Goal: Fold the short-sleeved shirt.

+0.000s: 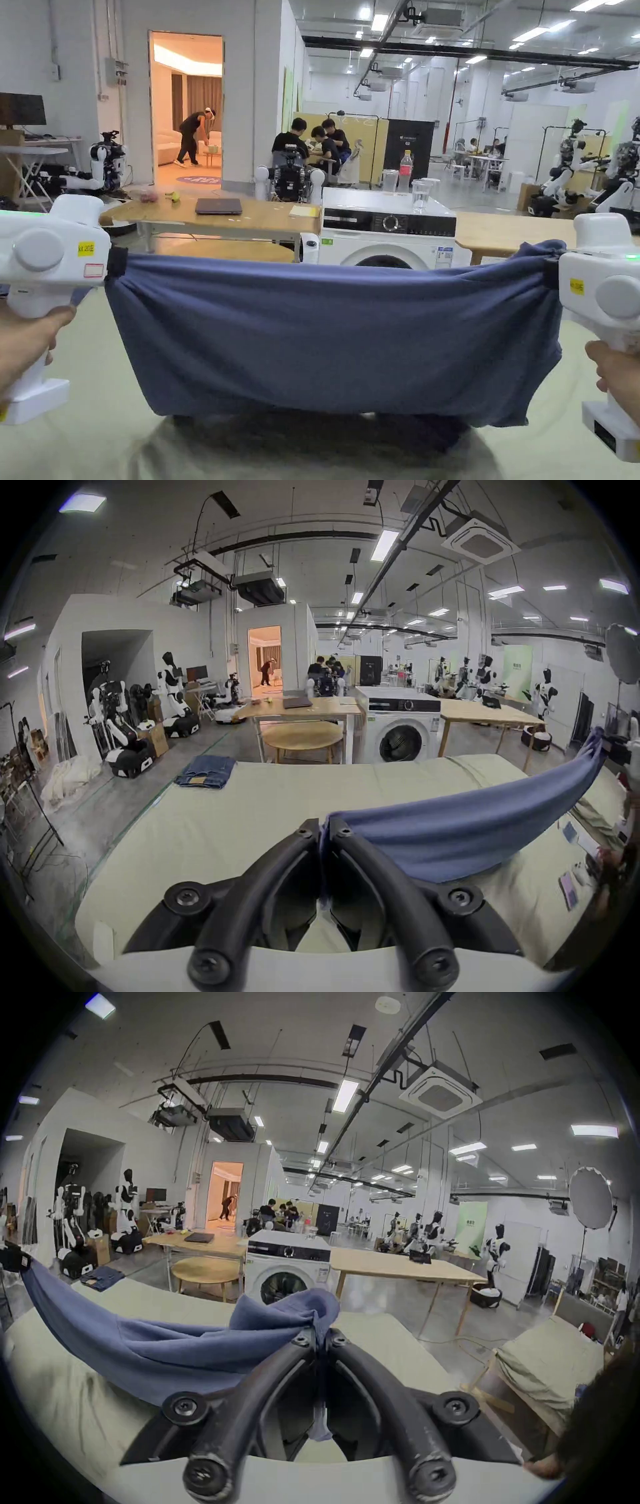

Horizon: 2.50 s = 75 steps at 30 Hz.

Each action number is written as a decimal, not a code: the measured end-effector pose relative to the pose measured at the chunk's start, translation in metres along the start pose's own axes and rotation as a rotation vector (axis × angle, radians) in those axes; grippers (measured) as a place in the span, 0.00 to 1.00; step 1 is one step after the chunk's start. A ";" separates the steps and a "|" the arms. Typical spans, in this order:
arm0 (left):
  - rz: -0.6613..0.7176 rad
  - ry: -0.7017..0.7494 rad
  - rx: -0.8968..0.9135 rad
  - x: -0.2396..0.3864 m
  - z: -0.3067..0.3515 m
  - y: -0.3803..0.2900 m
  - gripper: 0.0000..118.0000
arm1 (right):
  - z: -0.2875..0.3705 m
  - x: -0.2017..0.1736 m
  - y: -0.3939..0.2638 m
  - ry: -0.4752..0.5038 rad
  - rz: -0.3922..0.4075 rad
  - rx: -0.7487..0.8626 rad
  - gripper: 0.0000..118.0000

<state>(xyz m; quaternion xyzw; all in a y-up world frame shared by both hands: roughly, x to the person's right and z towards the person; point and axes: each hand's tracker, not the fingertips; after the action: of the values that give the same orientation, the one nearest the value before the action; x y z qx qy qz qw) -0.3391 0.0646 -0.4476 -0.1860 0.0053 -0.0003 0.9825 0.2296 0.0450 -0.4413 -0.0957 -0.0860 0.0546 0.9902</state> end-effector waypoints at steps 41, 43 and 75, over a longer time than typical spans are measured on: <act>-0.069 -0.055 -0.622 0.000 0.075 -0.355 0.03 | 0.146 0.018 -0.348 0.122 0.121 -0.769 0.16; -0.076 -0.049 -0.628 0.001 0.075 -0.351 0.07 | 0.147 0.016 -0.344 0.115 0.147 -0.763 0.24; -0.069 -0.093 -0.266 0.094 0.104 -0.257 0.00 | 0.160 -0.097 -0.240 0.159 -0.088 -0.218 0.00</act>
<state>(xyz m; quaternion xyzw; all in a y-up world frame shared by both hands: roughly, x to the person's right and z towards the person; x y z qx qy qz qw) -0.2433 -0.1371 -0.2576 -0.3143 -0.0468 -0.0246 0.9478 0.1276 -0.1730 -0.2547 -0.2028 -0.0168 -0.0062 0.9791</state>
